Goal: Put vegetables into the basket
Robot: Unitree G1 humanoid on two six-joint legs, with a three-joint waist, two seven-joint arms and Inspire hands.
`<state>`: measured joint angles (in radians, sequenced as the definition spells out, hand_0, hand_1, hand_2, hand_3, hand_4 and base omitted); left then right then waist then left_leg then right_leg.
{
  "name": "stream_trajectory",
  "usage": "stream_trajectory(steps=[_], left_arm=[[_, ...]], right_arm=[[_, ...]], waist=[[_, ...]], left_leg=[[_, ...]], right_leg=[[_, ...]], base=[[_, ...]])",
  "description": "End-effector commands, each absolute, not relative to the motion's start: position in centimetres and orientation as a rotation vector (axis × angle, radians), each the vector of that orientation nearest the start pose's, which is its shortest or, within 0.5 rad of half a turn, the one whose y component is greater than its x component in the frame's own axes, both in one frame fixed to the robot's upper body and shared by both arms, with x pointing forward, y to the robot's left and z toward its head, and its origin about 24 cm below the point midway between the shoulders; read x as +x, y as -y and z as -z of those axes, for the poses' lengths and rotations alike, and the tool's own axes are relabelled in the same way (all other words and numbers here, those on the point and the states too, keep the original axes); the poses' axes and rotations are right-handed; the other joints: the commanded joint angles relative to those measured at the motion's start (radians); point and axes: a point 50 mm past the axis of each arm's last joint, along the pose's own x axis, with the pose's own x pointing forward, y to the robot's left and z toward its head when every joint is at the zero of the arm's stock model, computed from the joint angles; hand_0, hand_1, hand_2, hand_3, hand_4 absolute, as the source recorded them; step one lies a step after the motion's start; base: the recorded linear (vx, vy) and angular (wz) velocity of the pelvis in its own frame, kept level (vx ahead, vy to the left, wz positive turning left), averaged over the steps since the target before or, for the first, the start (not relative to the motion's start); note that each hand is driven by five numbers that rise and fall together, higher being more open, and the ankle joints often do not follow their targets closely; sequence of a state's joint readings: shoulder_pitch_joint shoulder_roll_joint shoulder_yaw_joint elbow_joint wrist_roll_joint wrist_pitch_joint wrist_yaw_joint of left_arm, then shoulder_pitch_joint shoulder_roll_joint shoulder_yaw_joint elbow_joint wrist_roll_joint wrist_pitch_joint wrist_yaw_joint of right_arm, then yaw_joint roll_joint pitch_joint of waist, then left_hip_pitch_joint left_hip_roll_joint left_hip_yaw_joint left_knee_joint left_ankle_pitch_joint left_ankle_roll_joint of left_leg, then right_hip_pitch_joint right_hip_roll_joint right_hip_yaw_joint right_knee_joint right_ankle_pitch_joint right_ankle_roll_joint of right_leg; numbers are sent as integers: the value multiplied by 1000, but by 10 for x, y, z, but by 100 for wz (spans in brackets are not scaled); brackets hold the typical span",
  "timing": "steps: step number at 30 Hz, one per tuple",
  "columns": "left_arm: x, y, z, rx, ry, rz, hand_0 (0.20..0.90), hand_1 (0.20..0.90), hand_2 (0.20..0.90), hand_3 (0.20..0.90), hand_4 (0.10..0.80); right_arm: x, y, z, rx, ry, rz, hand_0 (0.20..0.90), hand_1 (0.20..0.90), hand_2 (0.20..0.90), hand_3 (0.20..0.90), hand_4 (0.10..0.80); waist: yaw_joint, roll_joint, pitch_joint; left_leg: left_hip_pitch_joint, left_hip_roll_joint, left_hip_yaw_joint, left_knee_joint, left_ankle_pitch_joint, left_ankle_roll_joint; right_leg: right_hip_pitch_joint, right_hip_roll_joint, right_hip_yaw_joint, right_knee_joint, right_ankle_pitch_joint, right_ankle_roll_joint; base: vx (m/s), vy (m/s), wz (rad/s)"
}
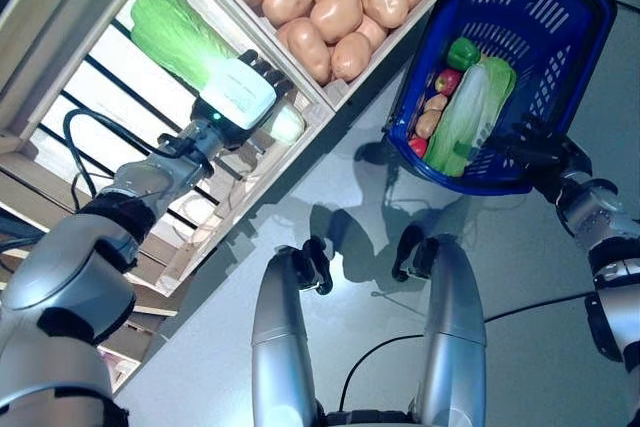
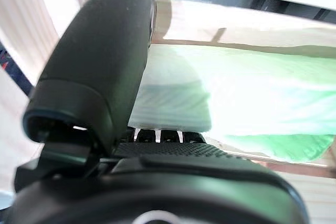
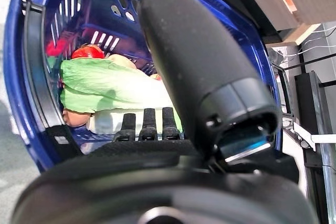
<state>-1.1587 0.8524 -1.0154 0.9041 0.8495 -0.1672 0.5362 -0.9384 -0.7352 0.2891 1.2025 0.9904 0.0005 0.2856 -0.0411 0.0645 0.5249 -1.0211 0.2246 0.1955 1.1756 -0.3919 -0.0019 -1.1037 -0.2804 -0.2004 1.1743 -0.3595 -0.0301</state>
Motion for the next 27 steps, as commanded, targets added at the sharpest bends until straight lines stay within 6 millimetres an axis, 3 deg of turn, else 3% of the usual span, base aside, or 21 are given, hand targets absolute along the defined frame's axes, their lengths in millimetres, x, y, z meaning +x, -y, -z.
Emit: stream_trajectory(steps=[1, 3, 5, 6, 15, 21, 25, 27], left_arm=[[399, -239, -226, 2222, 411, -48, 900, 900, 900, 900, 800], [400, -244, -224, 2201, 298, -55, 900, 900, 900, 900, 800], [401, -249, -219, 2188, 185, -30, 349, 349, 349, 349, 433], [401, -252, -217, 2187, 123, -9, 300, 300, 300, 300, 400], [397, -251, -223, 2130, 233, -10, 300, 300, 300, 300, 400], [394, -243, -226, 2044, 374, 0, 300, 300, 300, 300, 400], [391, -243, -222, 1836, 386, -15, 300, 300, 300, 300, 400], [390, -243, -216, 1721, 386, -13, 300, 300, 300, 300, 400]], right_arm=[[372, 335, -182, 248, 88, 129, 900, 900, 900, 900, 800], [372, 335, -183, 250, 95, 128, 900, 900, 900, 900, 800], [372, 335, -184, 250, 102, 127, 900, 900, 900, 900, 800], [372, 336, -185, 251, 108, 127, 900, 900, 900, 900, 800], [369, 340, -192, 262, 144, 120, 900, 900, 900, 900, 800], [368, 336, -181, 278, 127, 83, 900, 900, 900, 900, 800], [368, 330, -173, 307, 148, 39, 900, 900, 900, 900, 800], [369, 322, -165, 239, 136, 36, 900, 900, 900, 900, 800]], waist=[[-39, -5, -5], [-39, -5, -5], [-38, -4, -5], [-38, -3, -5], [-33, -1, -5], [-30, -10, -5], [-29, -17, -5], [-31, -21, -5]], left_leg=[[18, -13, 50, -90, -40, -18], [13, -13, 50, -92, -37, -17], [6, -13, 49, -91, -36, -16], [4, -14, 48, -92, -34, -16], [64, -23, 50, -143, -17, -16], [152, -29, 53, -210, 6, -16], [242, -37, 56, -279, 34, -15], [307, -40, 62, -325, 52, -20]], right_leg=[[56, 2, 33, -63, 17, 85], [51, 2, 32, -67, 21, 86], [46, 3, 32, -67, 24, 87], [45, 4, 32, -69, 26, 87], [105, 14, 32, -111, 32, 84], [190, 21, 29, -163, 40, 79], [276, 25, 21, -217, 51, 73], [338, 30, 14, -255, 58, 73]], base=[[0, 0, 0], [0, 0, 0], [0, 0, 0], [0, 0, 0], [0, 1, -1], [0, 1, -3], [0, -1, -1], [25, 8, -9]])
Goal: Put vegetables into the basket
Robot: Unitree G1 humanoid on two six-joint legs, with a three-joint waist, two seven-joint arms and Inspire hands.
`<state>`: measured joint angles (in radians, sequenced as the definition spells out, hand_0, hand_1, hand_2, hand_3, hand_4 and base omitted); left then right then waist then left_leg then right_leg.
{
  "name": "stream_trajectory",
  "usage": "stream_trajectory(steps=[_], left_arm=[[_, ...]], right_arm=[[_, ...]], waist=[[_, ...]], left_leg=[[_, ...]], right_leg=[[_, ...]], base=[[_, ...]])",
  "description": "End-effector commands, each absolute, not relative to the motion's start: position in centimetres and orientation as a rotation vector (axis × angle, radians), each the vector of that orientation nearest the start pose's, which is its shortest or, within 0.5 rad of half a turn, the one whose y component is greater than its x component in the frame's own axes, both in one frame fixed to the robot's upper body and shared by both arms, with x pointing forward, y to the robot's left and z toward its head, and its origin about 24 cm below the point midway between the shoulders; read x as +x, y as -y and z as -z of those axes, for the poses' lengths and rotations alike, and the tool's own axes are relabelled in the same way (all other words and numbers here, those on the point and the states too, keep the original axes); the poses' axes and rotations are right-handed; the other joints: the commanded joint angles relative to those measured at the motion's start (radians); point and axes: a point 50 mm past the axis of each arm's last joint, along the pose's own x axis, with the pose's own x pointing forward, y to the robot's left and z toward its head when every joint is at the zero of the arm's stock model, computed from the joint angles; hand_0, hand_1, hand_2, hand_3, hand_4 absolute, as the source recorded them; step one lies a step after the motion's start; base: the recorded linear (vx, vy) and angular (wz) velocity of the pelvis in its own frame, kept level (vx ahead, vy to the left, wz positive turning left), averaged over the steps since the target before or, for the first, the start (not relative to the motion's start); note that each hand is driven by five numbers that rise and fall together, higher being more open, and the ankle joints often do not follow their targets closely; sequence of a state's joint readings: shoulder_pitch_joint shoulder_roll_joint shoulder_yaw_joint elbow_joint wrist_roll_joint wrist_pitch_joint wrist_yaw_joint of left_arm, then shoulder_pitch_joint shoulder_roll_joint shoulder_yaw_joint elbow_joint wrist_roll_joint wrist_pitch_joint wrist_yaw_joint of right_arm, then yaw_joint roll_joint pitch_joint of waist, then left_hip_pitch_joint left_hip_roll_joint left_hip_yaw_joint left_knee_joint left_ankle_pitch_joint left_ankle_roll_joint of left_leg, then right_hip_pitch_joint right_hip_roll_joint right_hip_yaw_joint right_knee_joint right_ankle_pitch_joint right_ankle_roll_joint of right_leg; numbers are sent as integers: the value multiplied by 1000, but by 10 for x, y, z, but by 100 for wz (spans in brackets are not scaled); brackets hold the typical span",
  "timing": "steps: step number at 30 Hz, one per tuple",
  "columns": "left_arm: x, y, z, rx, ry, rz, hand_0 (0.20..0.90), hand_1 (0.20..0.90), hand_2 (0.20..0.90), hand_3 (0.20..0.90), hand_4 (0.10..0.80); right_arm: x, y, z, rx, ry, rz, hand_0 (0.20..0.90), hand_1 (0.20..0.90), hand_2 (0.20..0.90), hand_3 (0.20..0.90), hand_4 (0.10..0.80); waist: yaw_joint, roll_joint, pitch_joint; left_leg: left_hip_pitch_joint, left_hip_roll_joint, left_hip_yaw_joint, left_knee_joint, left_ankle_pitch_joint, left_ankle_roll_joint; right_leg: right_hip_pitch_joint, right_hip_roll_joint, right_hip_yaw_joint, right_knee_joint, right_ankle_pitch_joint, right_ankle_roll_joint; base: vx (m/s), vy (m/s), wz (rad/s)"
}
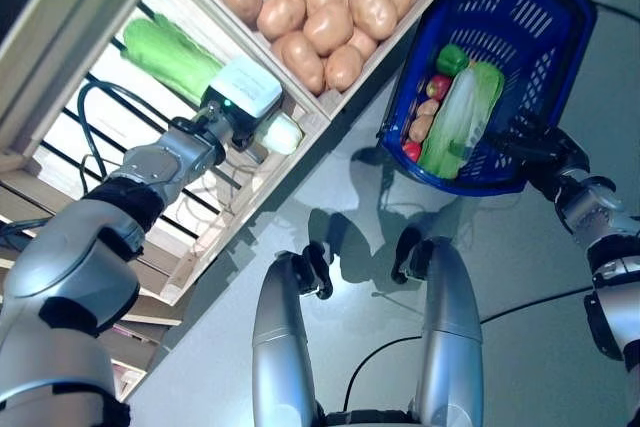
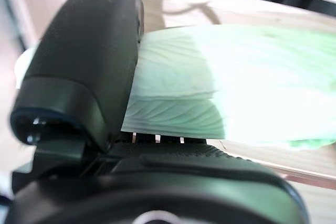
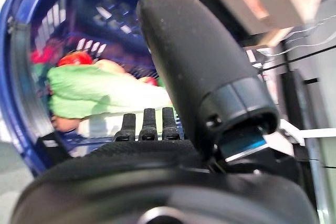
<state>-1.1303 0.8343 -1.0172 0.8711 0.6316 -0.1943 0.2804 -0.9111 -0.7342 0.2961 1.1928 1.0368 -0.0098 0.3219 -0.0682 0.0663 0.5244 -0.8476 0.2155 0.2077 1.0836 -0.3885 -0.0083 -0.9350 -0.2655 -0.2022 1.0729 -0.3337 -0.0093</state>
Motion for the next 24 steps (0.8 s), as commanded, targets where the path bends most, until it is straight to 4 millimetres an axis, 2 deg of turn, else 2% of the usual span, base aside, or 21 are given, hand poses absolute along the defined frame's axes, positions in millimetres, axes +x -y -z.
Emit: stream_trajectory(steps=[1, 4, 6, 9, 10, 11, 14, 16, 17, 19, 24], left_arm=[[389, -244, -213, 1667, 382, -16, 300, 300, 300, 300, 400], [384, -246, -203, 1442, 372, -19, 300, 300, 300, 300, 400], [378, -249, -196, 1277, 376, -25, 300, 300, 300, 300, 400], [367, -254, -178, 1071, 365, -34, 300, 300, 300, 300, 400], [362, -255, -172, 989, 361, -44, 300, 300, 300, 300, 400], [358, -257, -168, 923, 348, -51, 300, 300, 300, 300, 400], [348, -256, -149, 719, 318, -67, 300, 300, 300, 300, 400], [338, -252, -135, 513, 316, -64, 300, 300, 300, 300, 400], [335, -251, -131, 479, 308, -57, 300, 300, 300, 300, 400], [325, -246, -118, 284, 294, -33, 300, 300, 300, 300, 400], [318, -236, -109, -53, 304, 30, 300, 300, 300, 300, 400]], right_arm=[[370, 317, -163, 206, 139, 32, 900, 900, 900, 900, 800], [369, 307, -153, 152, 150, 67, 900, 900, 900, 900, 800], [367, 299, -140, 272, 147, 57, 900, 900, 900, 900, 800], [358, 268, -104, 395, 128, 12, 900, 900, 900, 900, 800], [352, 251, -94, 446, 134, -33, 900, 900, 900, 900, 800], [347, 237, -86, 469, 135, -55, 900, 900, 900, 900, 800], [331, 212, -67, 516, 133, -125, 900, 900, 900, 900, 800], [316, 191, -52, 527, 112, -224, 900, 900, 900, 900, 800], [312, 186, -48, 528, 100, -236, 900, 900, 900, 900, 800], [299, 167, -38, 547, 51, -340, 900, 900, 900, 900, 800], [292, 147, -40, 493, 30, -430, 900, 900, 900, 900, 800]], waist=[[-3, -25, -4], [2, -30, -31], [7, -36, -55], [11, -47, -98], [13, -54, -115], [13, -57, -131], [15, -60, -176], [21, -59, -223], [21, -57, -232], [28, -57, -292], [30, -51, -366]], left_leg=[[168, -33, 53, -258, 57, -13], [260, -43, 60, -322, 75, -9], [313, -52, 59, -355, 85, -4], [410, -70, 58, -426, 104, 4], [456, -79, 60, -467, 114, 5], [493, -86, 63, -498, 121, 6], [593, -102, 69, -585, 143, 5], [680, -121, 73, -671, 168, 4], [708, -126, 73, -699, 178, 4], [805, -147, 70, -806, 210, 1], [911, -165, 70, -922, 237, -7]], right_leg=[[201, 18, 13, -174, 36, 50], [292, 18, -4, -232, 37, 45], [345, 17, -16, -259, 37, 41], [448, 25, -30, -333, 45, 36], [496, 30, -38, -374, 49, 36], [535, 36, -46, -406, 52, 36], [650, 63, -64, -513, 67, 36], [748, 85, -81, -619, 87, 36], [779, 91, -87, -654, 97, 37], [894, 115, -98, -789, 127, 40], [1015, 140, -105, -930, 163, 44]], base=[[25, 17, -13], [36, 11, -9], [49, -4, 0], [71, -11, 2], [104, -23, 3], [111, -32, 1], [110, -27, 1], [138, -19, -1], [155, -20, -3], [208, -34, -5], [140, -35, -9]])
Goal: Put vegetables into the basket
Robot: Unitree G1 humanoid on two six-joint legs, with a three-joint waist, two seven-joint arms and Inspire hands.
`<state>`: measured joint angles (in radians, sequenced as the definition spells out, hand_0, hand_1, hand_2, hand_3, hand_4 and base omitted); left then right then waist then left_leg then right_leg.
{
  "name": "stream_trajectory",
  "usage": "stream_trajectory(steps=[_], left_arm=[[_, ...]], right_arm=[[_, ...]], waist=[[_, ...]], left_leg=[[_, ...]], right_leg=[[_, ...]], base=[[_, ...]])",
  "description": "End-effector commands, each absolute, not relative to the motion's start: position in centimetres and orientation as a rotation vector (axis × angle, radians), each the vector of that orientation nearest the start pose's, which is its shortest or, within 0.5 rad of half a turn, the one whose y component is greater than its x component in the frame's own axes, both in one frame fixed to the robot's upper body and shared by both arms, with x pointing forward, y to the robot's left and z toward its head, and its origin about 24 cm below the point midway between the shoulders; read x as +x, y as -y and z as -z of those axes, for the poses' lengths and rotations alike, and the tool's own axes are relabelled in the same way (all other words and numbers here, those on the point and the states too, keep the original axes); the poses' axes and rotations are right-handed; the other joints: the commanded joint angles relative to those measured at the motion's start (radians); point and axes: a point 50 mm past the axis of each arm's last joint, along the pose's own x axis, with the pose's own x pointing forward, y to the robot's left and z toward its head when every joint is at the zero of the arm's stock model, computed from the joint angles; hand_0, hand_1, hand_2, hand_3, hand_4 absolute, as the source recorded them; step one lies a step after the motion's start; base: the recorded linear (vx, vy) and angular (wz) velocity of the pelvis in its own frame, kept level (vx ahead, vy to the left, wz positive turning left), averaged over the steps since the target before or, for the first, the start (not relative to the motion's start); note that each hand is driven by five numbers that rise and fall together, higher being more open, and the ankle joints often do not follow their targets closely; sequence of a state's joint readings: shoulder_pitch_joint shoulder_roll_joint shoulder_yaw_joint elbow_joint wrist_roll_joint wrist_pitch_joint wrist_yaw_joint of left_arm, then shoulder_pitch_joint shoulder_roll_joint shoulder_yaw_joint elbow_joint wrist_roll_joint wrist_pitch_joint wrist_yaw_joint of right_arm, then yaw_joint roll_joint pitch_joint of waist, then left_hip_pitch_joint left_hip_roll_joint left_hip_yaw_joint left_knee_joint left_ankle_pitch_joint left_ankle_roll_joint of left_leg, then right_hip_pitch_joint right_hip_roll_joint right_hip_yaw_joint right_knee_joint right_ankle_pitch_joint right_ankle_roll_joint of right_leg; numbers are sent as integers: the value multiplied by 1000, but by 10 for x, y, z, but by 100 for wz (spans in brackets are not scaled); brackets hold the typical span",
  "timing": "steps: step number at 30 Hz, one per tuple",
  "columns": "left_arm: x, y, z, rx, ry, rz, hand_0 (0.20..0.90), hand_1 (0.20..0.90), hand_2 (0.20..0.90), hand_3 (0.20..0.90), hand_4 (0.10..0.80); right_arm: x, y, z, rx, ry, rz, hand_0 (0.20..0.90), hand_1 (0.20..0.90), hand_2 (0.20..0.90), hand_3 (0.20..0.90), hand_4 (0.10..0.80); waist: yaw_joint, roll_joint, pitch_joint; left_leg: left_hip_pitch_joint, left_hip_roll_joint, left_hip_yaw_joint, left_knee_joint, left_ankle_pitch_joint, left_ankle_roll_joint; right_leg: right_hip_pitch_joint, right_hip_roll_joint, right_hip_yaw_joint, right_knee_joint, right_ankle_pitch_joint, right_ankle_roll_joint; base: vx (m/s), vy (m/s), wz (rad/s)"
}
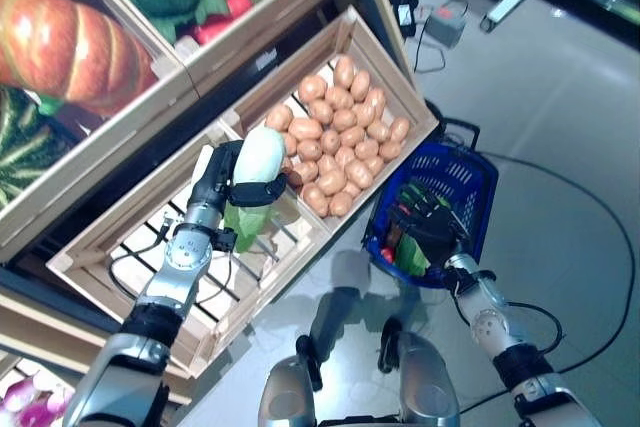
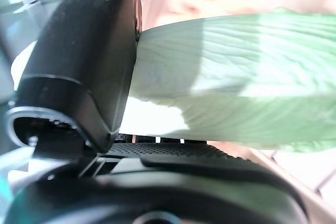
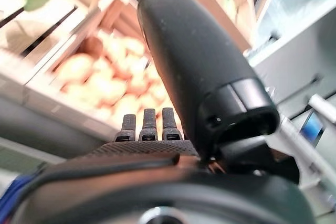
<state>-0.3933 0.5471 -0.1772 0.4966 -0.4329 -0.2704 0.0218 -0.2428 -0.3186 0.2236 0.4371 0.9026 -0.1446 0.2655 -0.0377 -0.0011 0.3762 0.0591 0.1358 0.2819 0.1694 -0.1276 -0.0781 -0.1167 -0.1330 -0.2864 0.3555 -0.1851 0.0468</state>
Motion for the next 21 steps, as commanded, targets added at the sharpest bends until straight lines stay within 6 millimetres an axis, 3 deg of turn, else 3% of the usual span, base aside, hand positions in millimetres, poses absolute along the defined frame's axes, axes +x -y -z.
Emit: stream_trajectory(steps=[1, 4, 8, 13, 21], left_arm=[[317, -230, -107, -145, 312, 52, 300, 300, 300, 300, 400], [315, -222, -107, -224, 328, 82, 300, 300, 300, 300, 400], [320, -210, -111, -356, 342, 124, 300, 300, 300, 300, 400], [329, -196, -112, -466, 327, 163, 300, 300, 300, 300, 400], [323, -178, -104, -468, 295, 207, 300, 300, 300, 300, 400]], right_arm=[[289, 139, -39, 449, 27, -426, 900, 900, 900, 900, 800], [287, 131, -40, 437, 4, -436, 900, 900, 900, 900, 800], [284, 113, -49, 491, 16, -581, 900, 900, 900, 900, 800], [287, 98, -70, 492, 81, -679, 900, 900, 900, 900, 800], [286, 91, -86, 342, 103, -745, 900, 900, 900, 900, 800]], waist=[[-3, 19, -240], [-6, 22, -259], [-9, 23, -285], [-10, 16, -302], [-9, 1, -312]], left_leg=[[42, -91, 0, -67, -6, 61], [80, -99, -3, -146, 26, 58], [127, -105, -6, -256, 67, 54], [126, -102, -2, -257, 59, 49], [150, -99, 5, -257, 44, 57]], right_leg=[[231, 13, -26, -260, 33, -5], [263, 22, -25, -318, 62, 4], [304, 36, -31, -410, 106, 17], [314, 39, -46, -443, 127, 27], [327, 50, -27, -443, 122, 22]], base=[[53, -17, -2], [24, -4, 1], [-2, -7, 4], [-25, -23, -2], [22, -11, 1]])
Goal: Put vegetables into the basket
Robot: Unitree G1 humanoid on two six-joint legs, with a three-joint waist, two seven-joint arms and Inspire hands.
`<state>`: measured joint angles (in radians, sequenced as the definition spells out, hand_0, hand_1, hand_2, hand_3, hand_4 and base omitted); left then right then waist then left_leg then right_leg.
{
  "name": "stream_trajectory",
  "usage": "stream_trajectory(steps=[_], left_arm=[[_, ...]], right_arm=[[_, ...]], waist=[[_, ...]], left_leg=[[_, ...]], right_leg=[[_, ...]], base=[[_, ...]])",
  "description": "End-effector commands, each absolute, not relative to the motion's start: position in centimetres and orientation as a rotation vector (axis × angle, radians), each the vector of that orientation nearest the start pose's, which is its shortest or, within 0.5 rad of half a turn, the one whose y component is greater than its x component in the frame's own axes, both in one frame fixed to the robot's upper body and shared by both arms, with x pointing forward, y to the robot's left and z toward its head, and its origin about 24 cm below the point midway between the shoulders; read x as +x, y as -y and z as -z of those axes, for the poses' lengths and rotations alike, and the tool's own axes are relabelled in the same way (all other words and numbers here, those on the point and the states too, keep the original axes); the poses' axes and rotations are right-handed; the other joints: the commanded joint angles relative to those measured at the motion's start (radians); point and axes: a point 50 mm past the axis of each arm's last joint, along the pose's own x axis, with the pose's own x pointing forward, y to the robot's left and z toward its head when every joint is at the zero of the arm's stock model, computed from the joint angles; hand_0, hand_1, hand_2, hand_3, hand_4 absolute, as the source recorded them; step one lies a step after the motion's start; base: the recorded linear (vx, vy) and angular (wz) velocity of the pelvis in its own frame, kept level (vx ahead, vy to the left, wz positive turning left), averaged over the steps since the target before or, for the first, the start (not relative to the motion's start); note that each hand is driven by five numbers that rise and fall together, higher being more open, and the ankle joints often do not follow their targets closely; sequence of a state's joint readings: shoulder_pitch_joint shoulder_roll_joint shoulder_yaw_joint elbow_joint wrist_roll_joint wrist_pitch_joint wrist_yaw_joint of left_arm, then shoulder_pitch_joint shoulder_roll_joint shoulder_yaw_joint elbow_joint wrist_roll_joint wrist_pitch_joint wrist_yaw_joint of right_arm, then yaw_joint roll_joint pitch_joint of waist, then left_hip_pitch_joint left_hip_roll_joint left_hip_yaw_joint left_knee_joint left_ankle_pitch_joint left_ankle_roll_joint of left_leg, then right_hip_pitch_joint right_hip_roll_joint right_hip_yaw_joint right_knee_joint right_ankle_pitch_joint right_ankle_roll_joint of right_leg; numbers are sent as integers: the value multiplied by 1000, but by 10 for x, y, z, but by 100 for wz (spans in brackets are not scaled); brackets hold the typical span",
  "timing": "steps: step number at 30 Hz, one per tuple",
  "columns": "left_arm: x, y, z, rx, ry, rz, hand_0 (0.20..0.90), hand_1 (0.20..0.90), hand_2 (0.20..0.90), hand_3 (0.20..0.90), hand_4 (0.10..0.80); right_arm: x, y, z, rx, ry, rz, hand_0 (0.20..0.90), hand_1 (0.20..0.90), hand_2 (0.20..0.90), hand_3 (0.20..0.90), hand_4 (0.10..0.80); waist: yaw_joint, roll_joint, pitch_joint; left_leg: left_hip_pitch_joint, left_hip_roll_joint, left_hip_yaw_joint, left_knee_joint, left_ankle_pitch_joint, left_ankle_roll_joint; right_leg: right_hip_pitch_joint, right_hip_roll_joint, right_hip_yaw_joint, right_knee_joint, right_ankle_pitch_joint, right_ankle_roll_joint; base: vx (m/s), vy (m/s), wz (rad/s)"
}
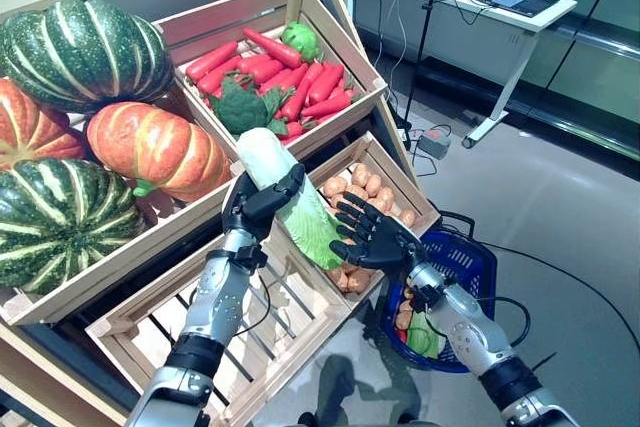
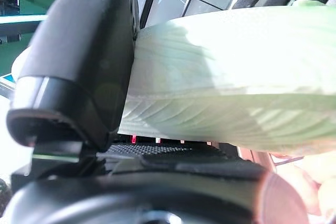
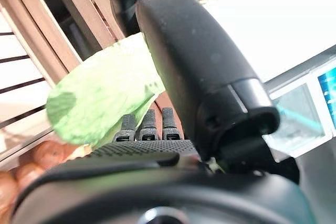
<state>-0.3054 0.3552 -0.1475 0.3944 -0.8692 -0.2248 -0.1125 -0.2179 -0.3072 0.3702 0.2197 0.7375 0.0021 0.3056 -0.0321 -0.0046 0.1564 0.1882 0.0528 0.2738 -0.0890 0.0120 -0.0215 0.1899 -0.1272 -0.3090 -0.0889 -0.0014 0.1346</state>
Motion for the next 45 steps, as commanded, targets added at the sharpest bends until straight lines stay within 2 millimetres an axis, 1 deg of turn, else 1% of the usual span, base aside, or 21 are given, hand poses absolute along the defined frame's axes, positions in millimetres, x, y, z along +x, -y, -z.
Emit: stream_trajectory(steps=[1, 6, 10, 11, 14, 17, 19, 22, 24, 28, 37, 43, 45], left_arm=[[322, -175, -103, -468, 288, 215, 300, 300, 300, 300, 400], [323, -163, -102, -443, 265, 250, 300, 300, 300, 300, 400], [320, -159, -101, -425, 251, 285, 300, 300, 300, 300, 400], [320, -158, -101, -426, 250, 286, 300, 300, 300, 300, 400], [318, -157, -103, -422, 264, 301, 300, 300, 300, 300, 400], [315, -156, -107, -428, 277, 315, 300, 300, 300, 300, 400], [313, -153, -111, -443, 285, 322, 300, 300, 300, 300, 400], [311, -148, -113, -460, 294, 326, 300, 300, 300, 300, 400], [311, -146, -115, -474, 300, 323, 300, 300, 300, 300, 400], [309, -144, -117, -504, 312, 323, 300, 300, 300, 300, 400], [306, -141, -120, -524, 316, 345, 300, 300, 300, 300, 400], [308, -143, -120, -506, 304, 323, 300, 300, 300, 300, 400], [308, -146, -118, -494, 293, 303, 300, 300, 300, 300, 400]], right_arm=[[286, 91, -89, 326, 109, -752, 900, 900, 900, 900, 800], [286, 83, -100, 244, 141, -781, 900, 900, 900, 900, 800], [287, 84, -109, 62, 193, -740, 900, 900, 900, 900, 800], [287, 85, -110, 52, 196, -736, 900, 900, 900, 900, 800], [289, 91, -115, -148, 251, -659, 900, 900, 900, 900, 800], [291, 101, -123, -396, 331, -535, 900, 900, 900, 900, 800], [292, 105, -130, -503, 380, -469, 900, 900, 900, 900, 800], [292, 107, -139, -590, 450, -378, 900, 900, 900, 900, 800], [291, 106, -145, -626, 490, -333, 900, 900, 900, 900, 800], [288, 104, -150, -666, 534, -270, 900, 900, 900, 900, 800], [284, 97, -147, -587, 530, -285, 900, 900, 900, 900, 800], [282, 98, -157, -525, 571, -276, 900, 900, 900, 900, 800], [279, 98, -164, -499, 599, -280, 900, 900, 900, 900, 800]], waist=[[-15, 2, -93], [-11, -6, -93], [-11, -10, -92], [-11, -10, -91], [-12, -12, -91], [-14, -11, -88], [-16, -9, -85], [-16, -6, -80], [-16, -4, -78], [-15, 0, -74], [-10, 2, -75], [-8, 2, -73], [-9, 1, -73]], left_leg=[[22, -16, 11, 2, -97, 1], [32, -16, 7, 2, -103, 3], [38, -15, 3, 2, -105, 3], [38, -15, 3, 2, -105, 3], [41, -15, 5, 2, -107, 3], [45, -14, 7, 2, -108, 4], [48, -13, 10, 2, -109, 5], [48, -13, 10, 2, -109, 6], [50, -14, 10, 2, -111, 7], [51, -15, 8, 2, -113, 8], [52, -16, 5, 2, -116, 7], [54, -15, 4, 2, -116, 7], [54, -15, 3, 2, -117, 6]], right_leg=[[21, 46, -2, 2, -62, -66], [32, 51, 2, 2, -66, -68], [38, 55, 10, 2, -66, -69], [38, 55, 10, 2, -66, -69], [40, 56, 15, 2, -67, -69], [42, 57, 21, 2, -67, -68], [43, 57, 26, 2, -65, -67], [43, 58, 33, 2, -64, -66], [43, 58, 36, 2, -64, -65], [44, 58, 41, 2, -65, -62], [45, 56, 40, 2, -66, -61], [48, 56, 39, 2, -66, -61], [48, 56, 41, 2, -66, -61]], base=[[38, -16, -5], [39, -23, -2], [27, -16, -1], [0, 0, 0], [0, 0, 0], [0, 0, 0], [0, 0, 0], [0, 0, -1], [1, 2, -2], [0, 0, 0], [0, 0, 0], [0, 0, 0], [0, 0, 0]])
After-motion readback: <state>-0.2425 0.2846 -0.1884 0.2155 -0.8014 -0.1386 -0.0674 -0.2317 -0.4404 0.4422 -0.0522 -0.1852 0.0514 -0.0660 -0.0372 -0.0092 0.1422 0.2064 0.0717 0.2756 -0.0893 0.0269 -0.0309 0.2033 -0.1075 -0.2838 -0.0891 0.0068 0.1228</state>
